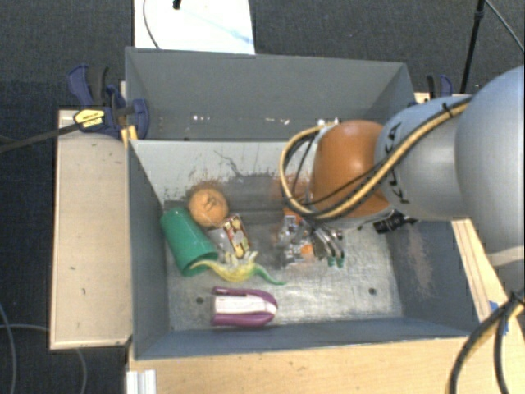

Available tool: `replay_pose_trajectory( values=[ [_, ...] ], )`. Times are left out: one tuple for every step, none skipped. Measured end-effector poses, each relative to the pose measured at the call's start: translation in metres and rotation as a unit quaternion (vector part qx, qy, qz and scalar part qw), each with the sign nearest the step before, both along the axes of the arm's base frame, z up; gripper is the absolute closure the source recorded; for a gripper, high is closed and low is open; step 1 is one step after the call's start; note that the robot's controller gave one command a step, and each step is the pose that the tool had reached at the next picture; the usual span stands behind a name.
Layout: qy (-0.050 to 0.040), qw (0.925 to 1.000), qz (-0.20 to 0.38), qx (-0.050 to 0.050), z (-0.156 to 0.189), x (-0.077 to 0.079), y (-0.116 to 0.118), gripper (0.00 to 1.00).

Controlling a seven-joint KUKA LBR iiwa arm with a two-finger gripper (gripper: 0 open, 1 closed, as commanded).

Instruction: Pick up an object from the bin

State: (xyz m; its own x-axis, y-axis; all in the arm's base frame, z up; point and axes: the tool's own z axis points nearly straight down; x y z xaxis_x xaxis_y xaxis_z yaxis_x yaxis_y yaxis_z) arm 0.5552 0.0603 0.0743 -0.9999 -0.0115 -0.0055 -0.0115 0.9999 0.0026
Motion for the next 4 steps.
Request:
replay_pose_trajectory(
  values=[
    [0.0000, 1.0000, 0.000, 0.000, 0.000, 0.000, 0.000, 1.00],
    [0.0056, 0.9999, 0.012, -0.002, 0.039, -0.032, 0.018, 1.00],
    [0.0036, 0.9978, 0.067, -0.001, 0.104, -0.065, 0.000, 1.00],
    [0.0011, 0.9997, -0.025, -0.001, 0.106, -0.019, 0.028, 1.00]
  ],
)
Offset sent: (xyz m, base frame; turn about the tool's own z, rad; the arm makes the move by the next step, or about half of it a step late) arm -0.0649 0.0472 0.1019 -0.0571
